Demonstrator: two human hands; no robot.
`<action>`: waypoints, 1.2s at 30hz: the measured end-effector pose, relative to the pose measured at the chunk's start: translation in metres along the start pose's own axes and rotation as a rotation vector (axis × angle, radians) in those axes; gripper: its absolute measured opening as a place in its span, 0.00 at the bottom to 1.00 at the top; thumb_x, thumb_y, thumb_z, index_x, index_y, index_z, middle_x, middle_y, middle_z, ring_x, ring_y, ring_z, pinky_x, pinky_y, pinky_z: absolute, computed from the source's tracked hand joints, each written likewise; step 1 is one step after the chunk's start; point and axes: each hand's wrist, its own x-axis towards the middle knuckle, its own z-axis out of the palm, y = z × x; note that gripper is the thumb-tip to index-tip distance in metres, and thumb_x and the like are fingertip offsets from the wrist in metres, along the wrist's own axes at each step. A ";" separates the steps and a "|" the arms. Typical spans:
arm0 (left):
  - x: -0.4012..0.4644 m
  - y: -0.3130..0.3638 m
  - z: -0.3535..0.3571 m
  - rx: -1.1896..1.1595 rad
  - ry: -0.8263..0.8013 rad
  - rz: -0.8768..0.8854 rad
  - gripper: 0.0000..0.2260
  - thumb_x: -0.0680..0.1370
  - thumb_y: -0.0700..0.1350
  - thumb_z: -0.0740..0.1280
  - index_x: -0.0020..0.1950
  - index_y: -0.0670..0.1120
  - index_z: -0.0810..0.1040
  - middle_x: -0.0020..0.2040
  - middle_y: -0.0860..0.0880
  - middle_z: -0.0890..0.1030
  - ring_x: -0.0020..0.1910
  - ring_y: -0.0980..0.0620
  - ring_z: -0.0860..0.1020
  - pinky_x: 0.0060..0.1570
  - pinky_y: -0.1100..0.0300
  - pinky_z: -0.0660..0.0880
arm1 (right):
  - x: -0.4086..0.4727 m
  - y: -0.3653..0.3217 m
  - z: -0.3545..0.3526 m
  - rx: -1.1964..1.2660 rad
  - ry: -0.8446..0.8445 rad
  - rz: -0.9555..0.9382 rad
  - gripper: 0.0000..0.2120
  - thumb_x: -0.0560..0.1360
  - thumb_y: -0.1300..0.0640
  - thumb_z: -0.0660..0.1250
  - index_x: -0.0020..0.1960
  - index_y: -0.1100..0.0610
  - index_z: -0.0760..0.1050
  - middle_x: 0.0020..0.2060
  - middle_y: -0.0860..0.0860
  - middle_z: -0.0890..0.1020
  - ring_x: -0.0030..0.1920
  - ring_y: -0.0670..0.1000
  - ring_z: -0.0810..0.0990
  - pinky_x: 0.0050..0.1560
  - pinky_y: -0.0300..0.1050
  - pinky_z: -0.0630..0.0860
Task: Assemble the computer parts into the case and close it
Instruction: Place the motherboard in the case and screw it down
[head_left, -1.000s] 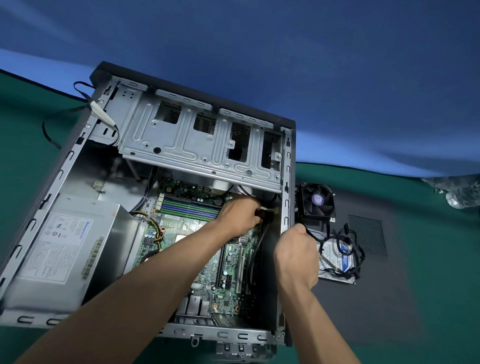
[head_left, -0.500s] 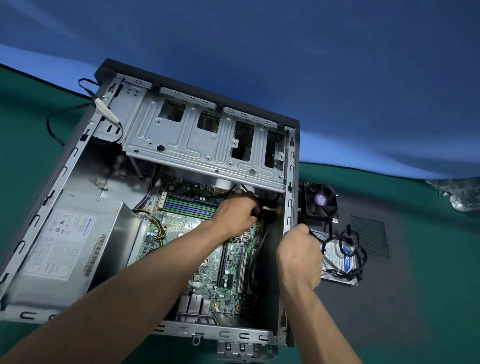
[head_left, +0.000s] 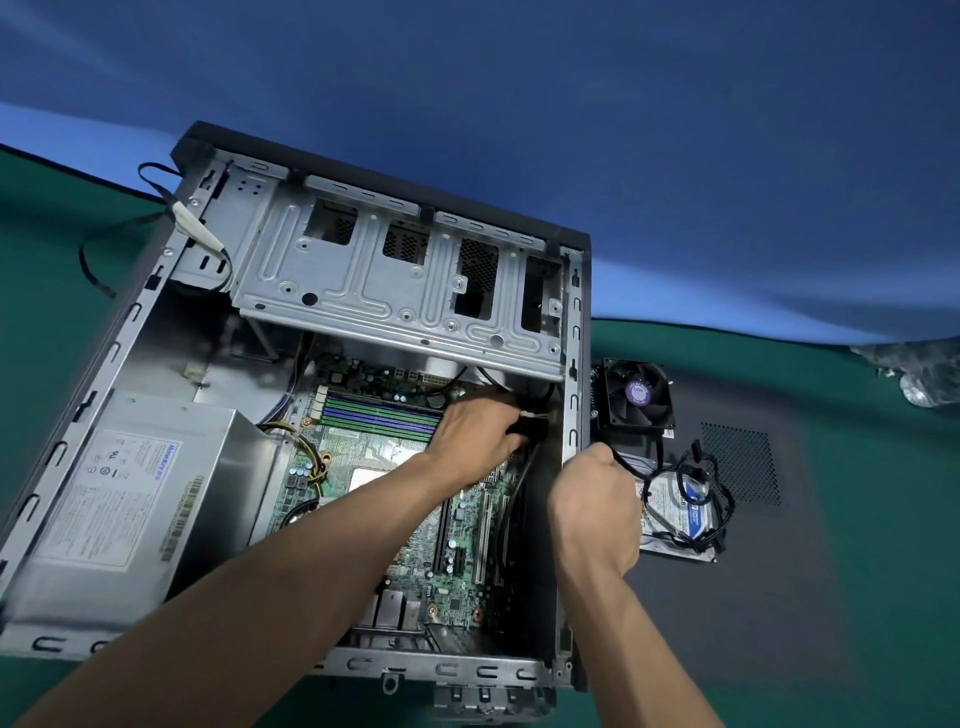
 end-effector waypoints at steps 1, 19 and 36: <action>0.000 0.000 -0.001 -0.041 -0.009 -0.024 0.06 0.75 0.45 0.70 0.42 0.44 0.80 0.34 0.52 0.76 0.34 0.52 0.75 0.47 0.59 0.74 | 0.001 0.000 0.001 0.013 0.014 0.020 0.12 0.80 0.61 0.48 0.56 0.60 0.70 0.56 0.60 0.75 0.44 0.53 0.65 0.44 0.45 0.63; 0.010 0.006 -0.014 -0.181 -0.003 -0.140 0.10 0.78 0.45 0.67 0.49 0.38 0.81 0.39 0.42 0.82 0.33 0.48 0.75 0.38 0.56 0.76 | 0.004 -0.002 0.005 -0.174 0.044 0.021 0.19 0.81 0.61 0.44 0.57 0.61 0.73 0.55 0.58 0.79 0.40 0.52 0.64 0.41 0.46 0.60; 0.002 0.004 -0.011 -0.256 -0.078 -0.156 0.05 0.74 0.45 0.71 0.47 0.44 0.84 0.43 0.45 0.84 0.40 0.48 0.81 0.45 0.57 0.77 | 0.000 -0.006 0.003 -0.058 0.042 0.073 0.21 0.80 0.58 0.45 0.57 0.64 0.74 0.57 0.61 0.79 0.44 0.56 0.67 0.45 0.48 0.62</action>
